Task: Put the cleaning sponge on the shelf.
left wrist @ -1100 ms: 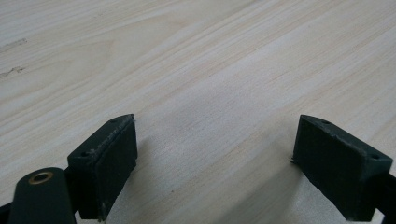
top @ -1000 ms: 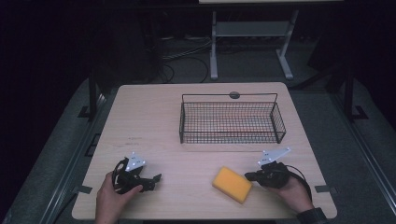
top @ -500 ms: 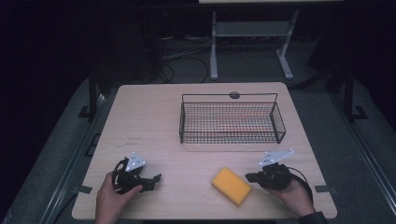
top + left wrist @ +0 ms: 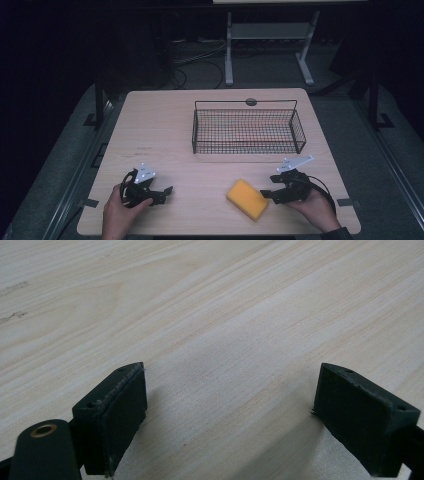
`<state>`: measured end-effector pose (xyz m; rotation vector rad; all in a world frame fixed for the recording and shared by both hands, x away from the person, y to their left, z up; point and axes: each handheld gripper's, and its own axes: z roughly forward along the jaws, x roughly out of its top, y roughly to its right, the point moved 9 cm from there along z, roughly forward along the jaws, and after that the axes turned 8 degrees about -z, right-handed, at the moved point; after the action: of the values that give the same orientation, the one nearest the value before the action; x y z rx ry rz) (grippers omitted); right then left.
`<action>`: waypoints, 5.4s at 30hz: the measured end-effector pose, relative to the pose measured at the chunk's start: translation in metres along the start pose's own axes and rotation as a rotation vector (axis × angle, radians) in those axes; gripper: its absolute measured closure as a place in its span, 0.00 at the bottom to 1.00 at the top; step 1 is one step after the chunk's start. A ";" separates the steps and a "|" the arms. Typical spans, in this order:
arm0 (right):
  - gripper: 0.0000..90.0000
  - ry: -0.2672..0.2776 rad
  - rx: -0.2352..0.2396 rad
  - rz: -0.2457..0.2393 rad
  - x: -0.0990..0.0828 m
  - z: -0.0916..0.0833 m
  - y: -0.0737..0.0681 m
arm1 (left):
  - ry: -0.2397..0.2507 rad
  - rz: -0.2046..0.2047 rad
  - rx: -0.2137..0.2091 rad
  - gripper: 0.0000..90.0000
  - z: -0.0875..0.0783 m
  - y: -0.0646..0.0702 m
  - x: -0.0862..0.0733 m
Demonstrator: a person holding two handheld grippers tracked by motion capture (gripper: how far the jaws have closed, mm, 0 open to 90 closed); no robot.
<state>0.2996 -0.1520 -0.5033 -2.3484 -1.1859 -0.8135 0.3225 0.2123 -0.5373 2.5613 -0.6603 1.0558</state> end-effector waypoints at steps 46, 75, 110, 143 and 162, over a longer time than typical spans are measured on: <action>0.02 -0.171 0.009 -0.116 0.022 0.046 -0.052 | 0.002 -0.003 0.000 0.14 0.000 0.000 0.000; 0.21 -0.203 0.017 -0.141 0.015 0.046 -0.055 | 0.002 -0.002 0.000 0.14 0.000 0.000 0.000; 0.32 -0.204 0.024 -0.134 0.021 0.033 -0.044 | 0.000 -0.002 0.000 0.14 0.000 0.000 0.000; 0.32 -0.181 0.012 -0.113 0.043 0.005 -0.022 | -0.001 -0.004 0.000 0.14 0.000 0.000 0.000; 0.33 -0.162 -0.013 -0.110 0.060 -0.011 -0.007 | 0.002 -0.006 0.000 0.14 0.000 0.000 0.000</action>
<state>0.3195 -0.1184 -0.4554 -2.4152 -1.3902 -0.6777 0.3225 0.2119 -0.5372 2.5601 -0.6514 1.0559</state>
